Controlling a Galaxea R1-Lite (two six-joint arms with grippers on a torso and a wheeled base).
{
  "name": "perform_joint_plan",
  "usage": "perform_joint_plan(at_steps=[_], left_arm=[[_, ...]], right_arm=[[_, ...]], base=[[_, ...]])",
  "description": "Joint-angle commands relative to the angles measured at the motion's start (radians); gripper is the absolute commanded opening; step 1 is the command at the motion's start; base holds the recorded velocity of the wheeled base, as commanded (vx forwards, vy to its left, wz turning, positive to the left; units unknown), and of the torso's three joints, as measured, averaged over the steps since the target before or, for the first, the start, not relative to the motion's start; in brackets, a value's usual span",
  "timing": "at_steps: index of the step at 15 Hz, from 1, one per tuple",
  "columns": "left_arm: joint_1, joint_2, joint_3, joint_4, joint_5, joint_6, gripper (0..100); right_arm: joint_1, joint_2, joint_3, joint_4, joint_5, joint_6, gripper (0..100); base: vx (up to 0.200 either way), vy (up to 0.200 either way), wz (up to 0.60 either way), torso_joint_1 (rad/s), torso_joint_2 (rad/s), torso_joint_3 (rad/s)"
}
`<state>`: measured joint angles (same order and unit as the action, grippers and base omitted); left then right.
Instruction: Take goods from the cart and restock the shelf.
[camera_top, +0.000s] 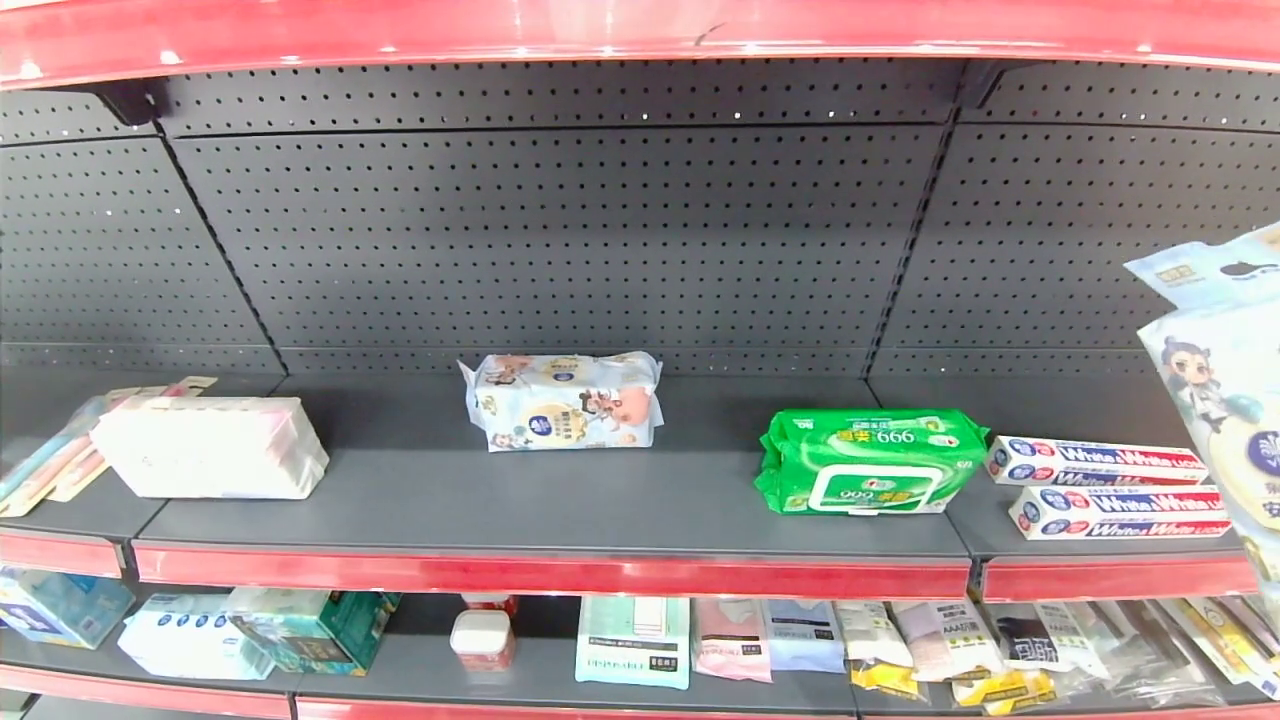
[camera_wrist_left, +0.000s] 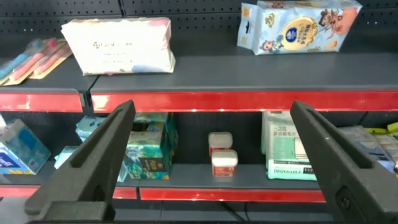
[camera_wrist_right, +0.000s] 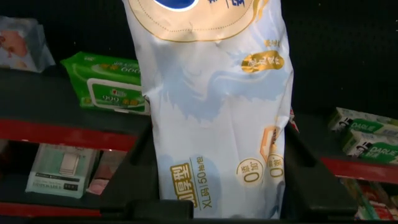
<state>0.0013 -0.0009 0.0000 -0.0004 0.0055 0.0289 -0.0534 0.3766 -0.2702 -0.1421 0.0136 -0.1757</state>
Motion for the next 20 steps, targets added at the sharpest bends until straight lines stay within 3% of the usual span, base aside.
perform_joint_plan(at_steps=[1, 4, 6, 7, 8, 9, 10, 12, 14, 15, 17, 18, 19, 20], left_arm=[[0.000, 0.001, 0.000, 0.000, 0.001, -0.006, 100], [0.000, 0.001, 0.000, 0.000, 0.002, -0.006, 100], [0.000, 0.001, -0.002, 0.000, 0.007, -0.001, 100], [0.000, 0.010, -0.055, 0.011, -0.001, 0.000, 100], [-0.006, 0.200, -0.249, 0.014, 0.004, -0.034, 100], [-0.006, 0.318, -0.357, 0.000, -0.004, -0.099, 100], [-0.009, 0.435, -0.449, -0.036, -0.006, -0.135, 100], [-0.007, 0.573, -0.440, -0.089, 0.007, -0.116, 100], [0.020, 0.737, -0.460, -0.089, 0.116, -0.109, 100], [0.020, 0.840, -0.469, -0.093, 0.149, -0.123, 100], [0.005, 0.943, -0.451, -0.148, 0.116, -0.136, 100], [-0.029, 1.049, -0.414, -0.240, 0.096, -0.135, 100], [-0.029, 1.101, -0.399, -0.293, 0.091, -0.136, 100], [-0.041, 1.256, -0.374, -0.454, 0.087, -0.138, 100]], right_arm=[[-0.002, -0.050, 0.008, 0.001, -0.003, 0.035, 0], [-0.002, -0.163, 0.083, 0.021, -0.004, 0.061, 0], [-0.002, -0.280, 0.078, 0.177, -0.004, 0.061, 0], [0.001, -0.297, 0.072, 0.205, -0.009, 0.062, 0], [0.000, -0.297, 0.063, 0.205, -0.009, 0.062, 0], [0.000, -0.295, 0.062, 0.205, -0.009, 0.062, 0], [0.001, -0.297, 0.065, 0.207, -0.011, 0.062, 0], [0.000, -0.297, 0.068, 0.213, -0.014, 0.062, 0], [0.000, -0.297, 0.066, 0.214, -0.015, 0.059, 0], [0.000, -0.295, 0.066, 0.214, -0.017, 0.059, 0], [0.000, -0.295, 0.066, 0.216, -0.018, 0.056, 0], [0.000, -0.294, 0.066, 0.216, -0.018, 0.055, 0], [0.000, -0.294, 0.068, 0.216, -0.020, 0.055, 0], [0.000, -0.295, 0.075, 0.216, -0.020, 0.055, 0]], base=[[0.000, 0.000, 0.00, 0.000, 0.00, 0.000], [0.000, 0.000, 0.00, 0.000, 0.00, 0.000], [0.000, 0.000, 0.00, 0.000, 0.00, 0.000], [0.000, 0.000, 0.00, 0.000, 0.00, 0.000], [0.000, 0.000, 0.00, 0.000, 0.00, 0.000], [0.000, 0.000, 0.00, 0.000, 0.00, 0.000], [0.000, 0.000, 0.00, 0.000, 0.00, 0.000], [0.000, 0.000, 0.00, 0.000, 0.00, 0.000], [0.000, 0.000, 0.00, 0.000, 0.00, 0.000], [0.000, 0.000, 0.00, 0.000, 0.00, 0.000], [0.000, 0.000, 0.00, 0.000, 0.00, 0.000], [0.000, 0.000, 0.00, 0.000, 0.00, 0.000], [0.000, 0.000, 0.00, 0.000, 0.00, 0.000], [0.000, 0.000, 0.00, 0.000, 0.00, 0.000]])
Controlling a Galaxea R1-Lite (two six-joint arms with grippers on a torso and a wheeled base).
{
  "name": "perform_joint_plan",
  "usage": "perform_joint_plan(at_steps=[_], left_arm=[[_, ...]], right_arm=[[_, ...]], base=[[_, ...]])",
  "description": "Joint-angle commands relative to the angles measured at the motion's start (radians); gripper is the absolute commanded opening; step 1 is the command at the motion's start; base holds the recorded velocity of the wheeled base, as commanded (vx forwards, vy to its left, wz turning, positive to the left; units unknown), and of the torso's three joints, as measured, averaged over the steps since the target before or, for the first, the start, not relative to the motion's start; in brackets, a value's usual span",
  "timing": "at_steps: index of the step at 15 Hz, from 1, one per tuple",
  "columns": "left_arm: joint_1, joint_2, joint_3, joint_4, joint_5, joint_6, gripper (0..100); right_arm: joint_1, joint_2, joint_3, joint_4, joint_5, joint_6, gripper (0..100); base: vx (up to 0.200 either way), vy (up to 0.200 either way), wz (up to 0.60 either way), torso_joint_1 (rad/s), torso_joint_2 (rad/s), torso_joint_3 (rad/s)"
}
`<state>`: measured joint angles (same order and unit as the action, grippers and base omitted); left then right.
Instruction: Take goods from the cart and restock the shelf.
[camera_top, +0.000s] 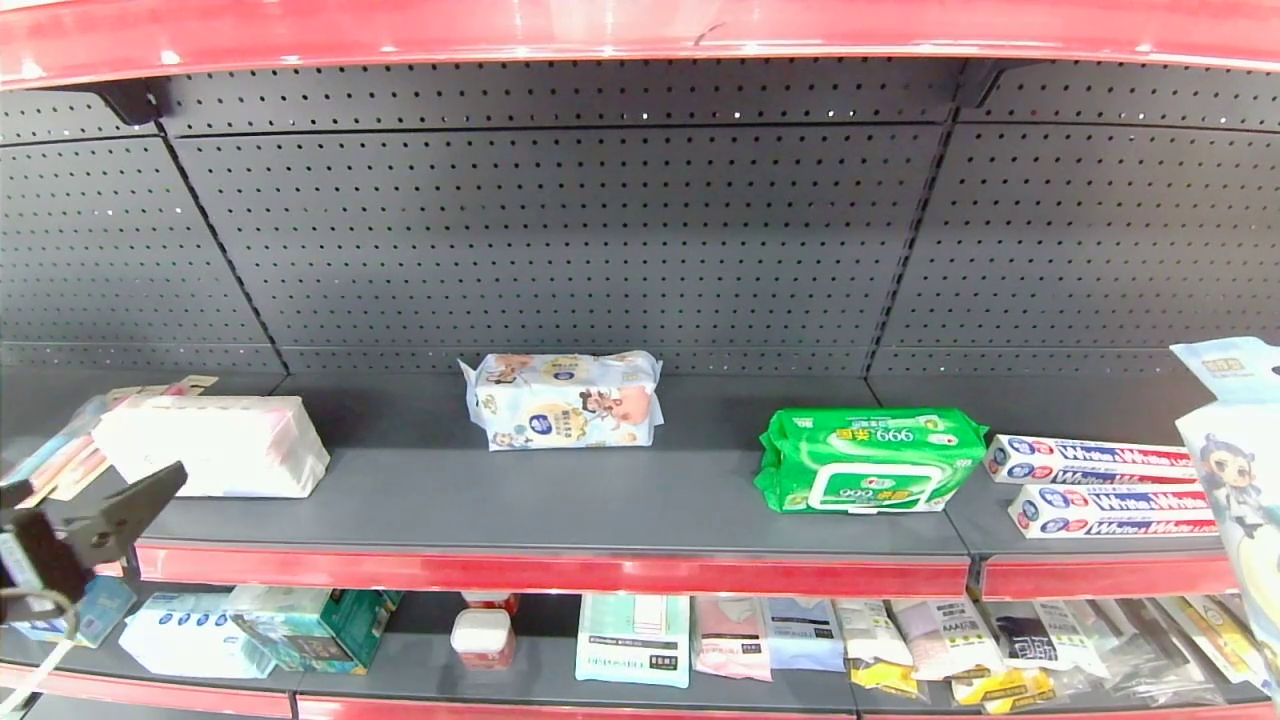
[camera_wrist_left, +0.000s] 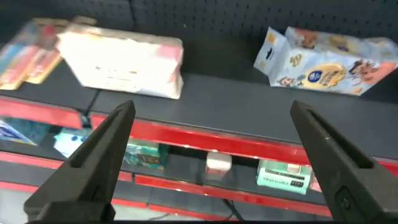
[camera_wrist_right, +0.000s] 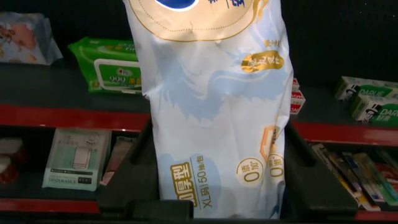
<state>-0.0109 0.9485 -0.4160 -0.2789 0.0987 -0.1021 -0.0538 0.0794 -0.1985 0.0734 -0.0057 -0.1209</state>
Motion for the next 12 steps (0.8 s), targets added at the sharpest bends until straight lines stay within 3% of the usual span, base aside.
perform_joint_plan(at_steps=[1, 3, 5, 6, 8, 9, 10, 12], left_arm=[[-0.058, 0.401, 0.046, -0.283, -0.001, -0.010, 100], [-0.083, 0.642, 0.029, -0.551, 0.033, -0.016, 100], [-0.106, 0.840, -0.018, -0.776, 0.105, -0.018, 100], [-0.118, 0.901, -0.057, -0.824, 0.124, -0.024, 100], [-0.127, 0.943, -0.103, -0.822, 0.128, -0.037, 100], [-0.127, 0.946, -0.104, -0.827, 0.090, -0.033, 100], [-0.124, 0.943, -0.113, -0.827, 0.015, -0.013, 100], [-0.090, 0.955, -0.159, -0.813, -0.128, 0.127, 100]], right_arm=[[0.000, 0.002, 0.008, 0.000, 0.000, 0.000, 0], [0.002, 0.002, 0.018, 0.000, 0.003, -0.005, 0], [0.002, 0.002, 0.021, 0.000, 0.010, -0.022, 0], [0.002, 0.002, 0.024, 0.000, 0.012, -0.025, 0], [0.002, 0.002, 0.027, 0.000, 0.012, -0.025, 0], [0.002, 0.002, 0.028, 0.000, 0.012, -0.025, 0], [0.002, 0.002, 0.031, 0.000, 0.012, -0.025, 0], [0.002, 0.002, 0.039, 0.000, 0.010, -0.031, 0]], base=[[0.000, 0.000, 0.00, 0.000, 0.00, 0.000], [0.000, 0.000, 0.00, 0.000, 0.00, 0.000], [0.000, 0.000, 0.00, 0.000, 0.00, 0.000], [0.000, 0.000, 0.00, 0.000, 0.00, 0.000], [0.000, 0.000, 0.00, 0.000, 0.00, 0.000], [0.000, 0.000, 0.00, 0.000, 0.00, 0.000], [0.000, 0.000, 0.00, 0.000, 0.00, 0.000], [0.000, 0.000, 0.00, 0.000, 0.00, 0.000]])
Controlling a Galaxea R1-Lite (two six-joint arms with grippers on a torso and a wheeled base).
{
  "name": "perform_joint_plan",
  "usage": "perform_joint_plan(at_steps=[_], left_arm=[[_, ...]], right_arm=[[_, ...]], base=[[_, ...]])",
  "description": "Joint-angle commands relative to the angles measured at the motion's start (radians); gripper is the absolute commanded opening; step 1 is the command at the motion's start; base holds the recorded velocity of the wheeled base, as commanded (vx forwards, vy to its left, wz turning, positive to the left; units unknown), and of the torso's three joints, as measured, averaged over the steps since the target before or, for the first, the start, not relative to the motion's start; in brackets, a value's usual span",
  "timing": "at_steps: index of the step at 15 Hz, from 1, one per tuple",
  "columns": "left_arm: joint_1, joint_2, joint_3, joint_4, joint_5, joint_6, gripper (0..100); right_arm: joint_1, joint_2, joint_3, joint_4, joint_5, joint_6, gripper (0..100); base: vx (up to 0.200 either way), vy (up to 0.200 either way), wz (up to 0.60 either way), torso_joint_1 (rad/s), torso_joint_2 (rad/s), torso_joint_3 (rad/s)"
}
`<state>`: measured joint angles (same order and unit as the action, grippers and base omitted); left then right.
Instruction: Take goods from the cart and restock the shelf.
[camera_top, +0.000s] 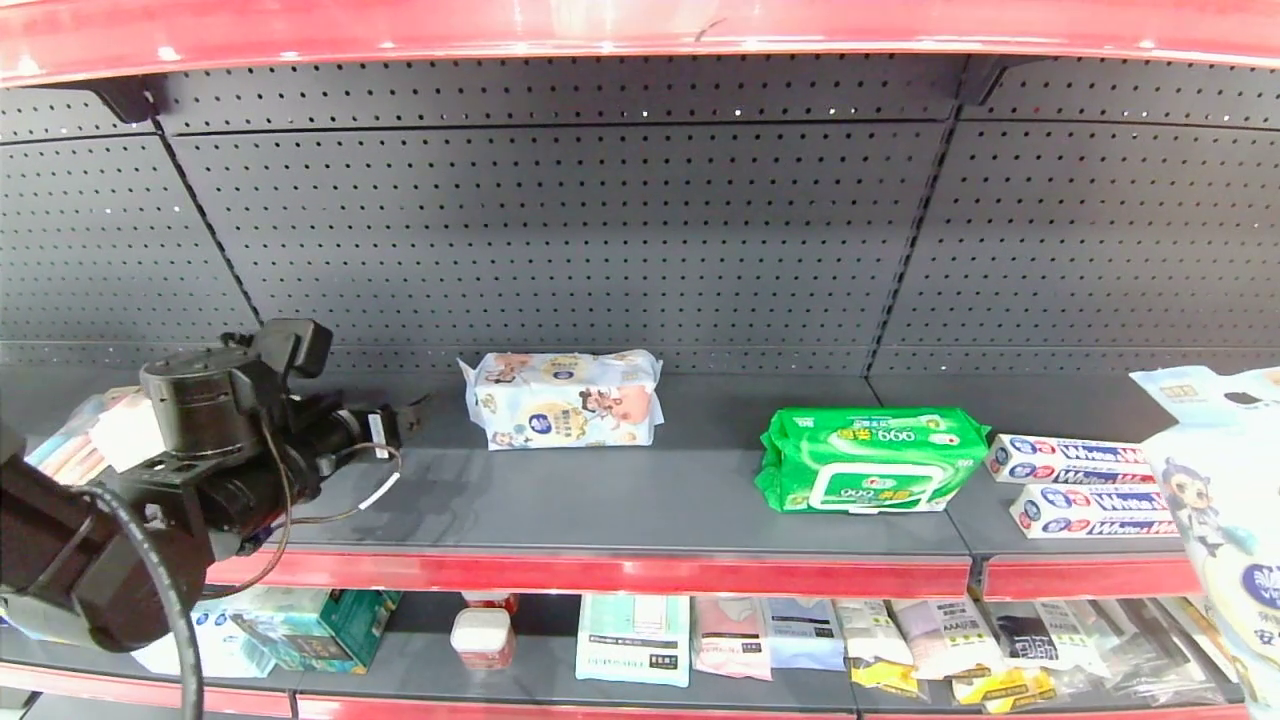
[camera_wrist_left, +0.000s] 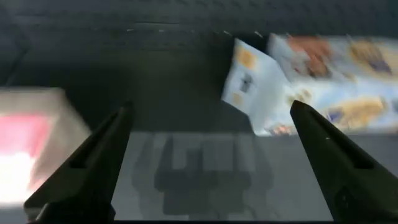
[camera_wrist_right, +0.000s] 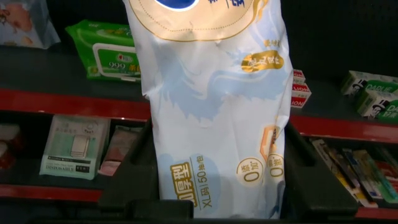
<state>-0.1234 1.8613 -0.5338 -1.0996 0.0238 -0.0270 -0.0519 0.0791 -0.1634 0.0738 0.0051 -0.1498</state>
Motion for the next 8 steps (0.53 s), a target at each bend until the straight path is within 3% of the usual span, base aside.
perform_joint_plan(at_steps=[1, 3, 4, 5, 6, 8], left_arm=[[0.021, 0.053, -0.083, 0.033, -0.107, 0.061, 100], [0.018, 0.049, -0.166, 0.130, -0.216, 0.068, 100], [0.021, 0.045, -0.179, 0.144, -0.243, 0.076, 100], [0.044, 0.042, -0.199, 0.172, -0.301, 0.119, 100], [0.080, 0.045, -0.204, 0.187, -0.377, 0.188, 100], [0.120, 0.058, -0.216, 0.218, -0.492, 0.253, 100]], right_arm=[[0.000, 0.002, 0.008, 0.000, -0.001, -0.008, 0], [0.000, 0.002, 0.024, 0.000, -0.001, -0.030, 0], [0.000, 0.002, 0.025, 0.000, -0.001, -0.033, 0], [0.000, 0.002, 0.036, 0.000, -0.004, -0.034, 0], [0.000, 0.002, 0.047, 0.000, -0.007, -0.036, 0], [0.000, 0.002, 0.059, 0.000, -0.007, -0.037, 0]], base=[[0.000, 0.000, 0.00, 0.000, 0.00, 0.000], [0.000, 0.000, 0.00, 0.000, 0.00, 0.000], [0.000, 0.000, 0.00, 0.000, 0.00, 0.000], [0.000, 0.000, 0.00, 0.000, 0.00, 0.000], [0.000, 0.000, 0.00, 0.000, 0.00, 0.000], [0.000, 0.000, 0.00, 0.000, 0.00, 0.000]])
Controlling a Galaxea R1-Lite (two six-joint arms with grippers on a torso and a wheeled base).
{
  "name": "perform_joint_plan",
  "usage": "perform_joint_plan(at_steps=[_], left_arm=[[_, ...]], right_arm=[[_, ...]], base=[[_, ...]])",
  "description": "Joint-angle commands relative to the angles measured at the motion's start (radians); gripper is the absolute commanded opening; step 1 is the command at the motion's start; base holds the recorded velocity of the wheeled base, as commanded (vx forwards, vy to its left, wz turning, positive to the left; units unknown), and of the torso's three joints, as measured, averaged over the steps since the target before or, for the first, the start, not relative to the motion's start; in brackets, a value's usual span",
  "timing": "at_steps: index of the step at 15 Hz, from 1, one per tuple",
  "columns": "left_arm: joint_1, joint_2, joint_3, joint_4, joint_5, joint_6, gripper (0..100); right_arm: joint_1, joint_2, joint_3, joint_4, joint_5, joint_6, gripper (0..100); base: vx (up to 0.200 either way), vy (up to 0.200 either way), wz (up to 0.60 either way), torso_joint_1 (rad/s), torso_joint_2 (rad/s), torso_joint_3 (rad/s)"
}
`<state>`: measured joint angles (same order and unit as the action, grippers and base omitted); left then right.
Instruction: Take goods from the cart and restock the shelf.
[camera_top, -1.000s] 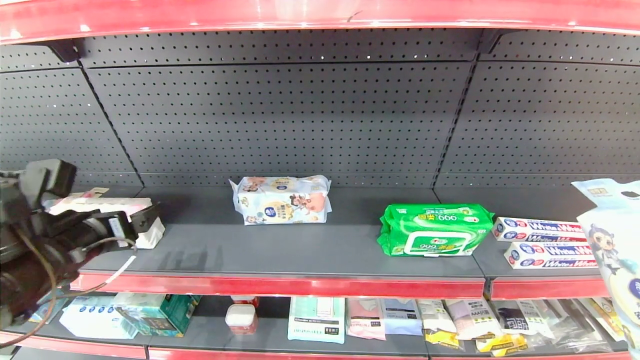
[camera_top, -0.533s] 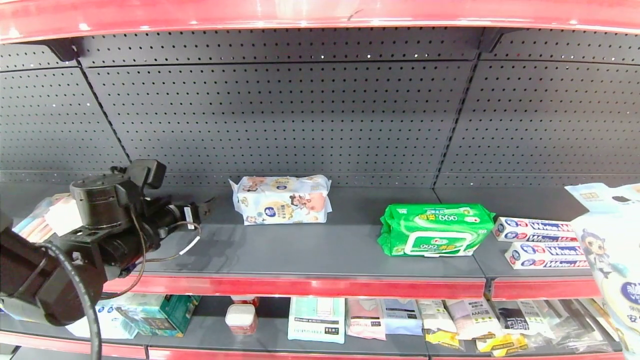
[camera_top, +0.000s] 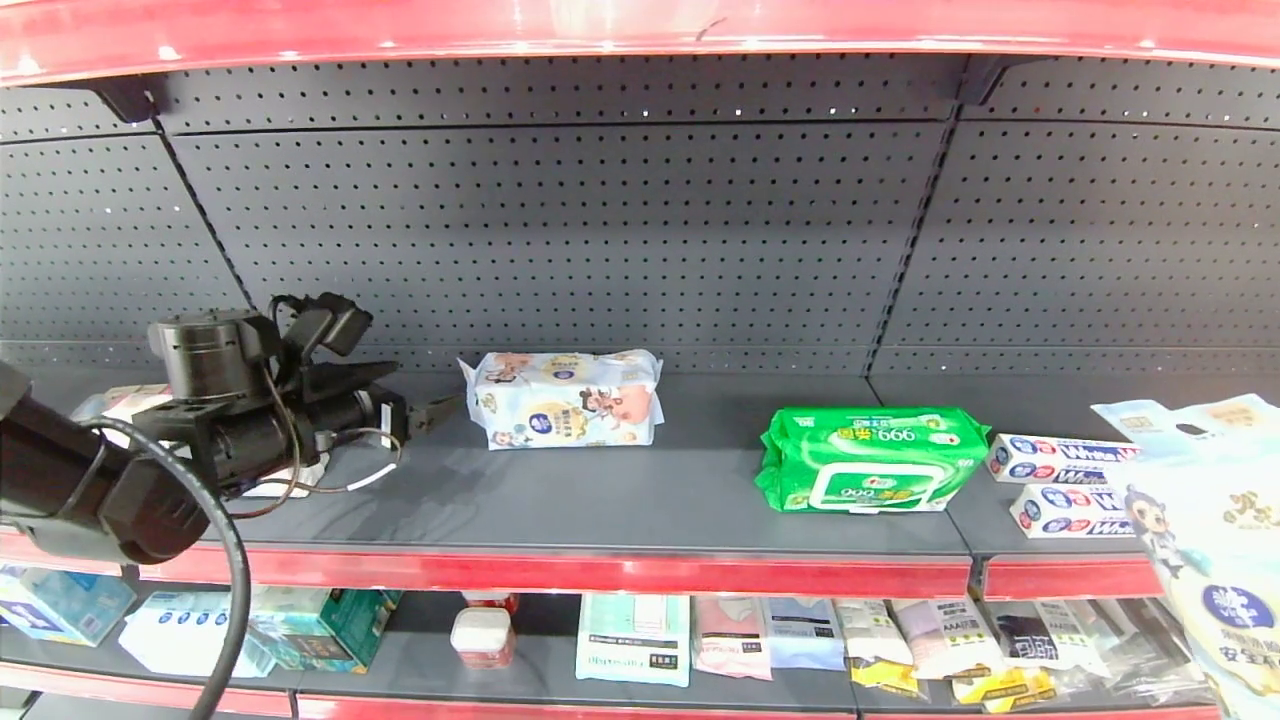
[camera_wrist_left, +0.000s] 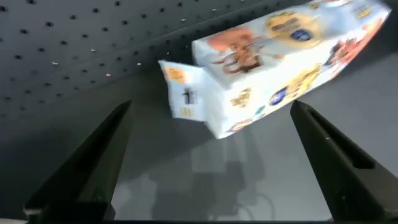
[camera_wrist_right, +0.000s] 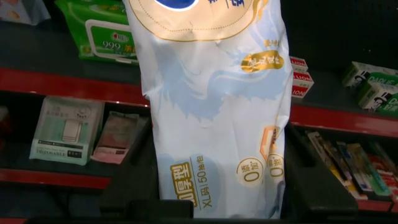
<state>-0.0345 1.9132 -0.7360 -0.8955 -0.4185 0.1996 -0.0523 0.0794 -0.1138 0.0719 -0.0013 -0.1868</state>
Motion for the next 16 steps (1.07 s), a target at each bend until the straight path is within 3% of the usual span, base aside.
perform_joint_plan(at_steps=[1, 2, 3, 5, 9, 11, 12, 16], left_arm=[[0.044, 0.021, -0.042, 0.027, -0.082, 0.031, 100], [0.057, 0.044, -0.076, 0.038, -0.106, 0.035, 100], [0.073, 0.070, -0.099, 0.040, -0.123, 0.069, 100], [0.099, 0.118, -0.112, 0.043, -0.220, 0.170, 100], [0.096, 0.164, -0.215, 0.138, -0.315, 0.185, 100], [0.099, 0.182, -0.258, 0.173, -0.318, 0.195, 100], [0.103, 0.267, -0.378, 0.205, -0.325, 0.253, 100], [0.084, 0.339, -0.465, 0.208, -0.359, 0.254, 100]], right_arm=[[0.000, 0.002, 0.014, 0.000, 0.001, 0.000, 0], [0.000, 0.002, 0.019, 0.002, 0.001, 0.000, 0], [0.000, 0.002, 0.028, 0.000, 0.000, 0.001, 0], [0.000, 0.002, 0.043, -0.006, -0.002, 0.000, 0], [0.000, 0.002, 0.052, -0.007, -0.016, 0.000, 0], [0.000, 0.002, 0.052, -0.007, -0.016, 0.000, 0], [0.000, 0.002, 0.052, -0.007, -0.017, -0.002, 0], [0.000, 0.002, 0.052, -0.007, -0.017, -0.002, 0]], base=[[0.000, 0.000, 0.00, 0.000, 0.00, 0.000], [0.000, 0.000, 0.00, 0.000, 0.00, 0.000], [0.000, 0.000, 0.00, 0.000, 0.00, 0.000], [0.000, 0.000, 0.00, 0.000, 0.00, 0.000], [0.000, 0.000, 0.00, 0.000, 0.00, 0.000], [0.000, 0.000, 0.00, 0.000, 0.00, 0.000], [0.000, 0.000, 0.00, 0.000, 0.00, 0.000], [0.000, 0.000, 0.00, 0.000, 0.00, 0.000]])
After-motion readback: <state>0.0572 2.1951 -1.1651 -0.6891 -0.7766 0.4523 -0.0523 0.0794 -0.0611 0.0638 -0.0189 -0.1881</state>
